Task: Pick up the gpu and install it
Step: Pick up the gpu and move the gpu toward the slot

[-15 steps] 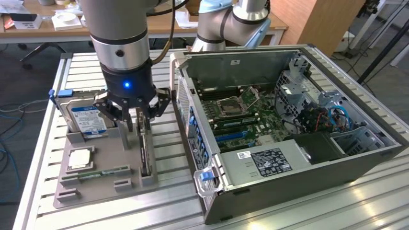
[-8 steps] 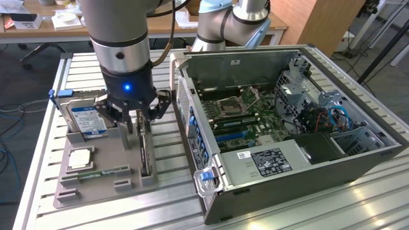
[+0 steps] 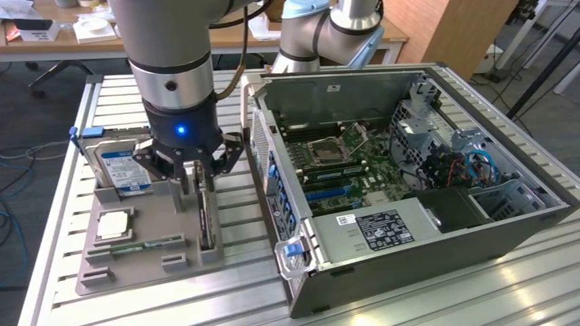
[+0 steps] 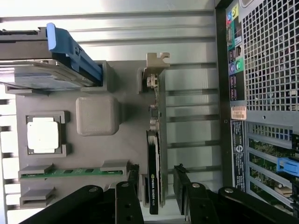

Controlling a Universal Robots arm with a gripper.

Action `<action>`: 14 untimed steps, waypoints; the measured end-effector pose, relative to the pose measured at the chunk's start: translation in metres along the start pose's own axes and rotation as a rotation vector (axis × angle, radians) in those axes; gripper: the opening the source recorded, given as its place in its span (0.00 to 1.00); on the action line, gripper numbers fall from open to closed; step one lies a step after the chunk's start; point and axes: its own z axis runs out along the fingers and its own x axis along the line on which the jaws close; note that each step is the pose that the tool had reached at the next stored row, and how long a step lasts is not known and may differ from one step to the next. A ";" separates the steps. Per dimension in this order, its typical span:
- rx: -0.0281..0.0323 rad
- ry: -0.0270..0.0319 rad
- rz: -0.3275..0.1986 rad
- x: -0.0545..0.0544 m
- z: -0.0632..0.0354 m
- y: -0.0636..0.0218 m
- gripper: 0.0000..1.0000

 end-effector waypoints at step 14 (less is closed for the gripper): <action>0.0001 0.0026 0.000 -0.005 0.0075 -0.0015 0.43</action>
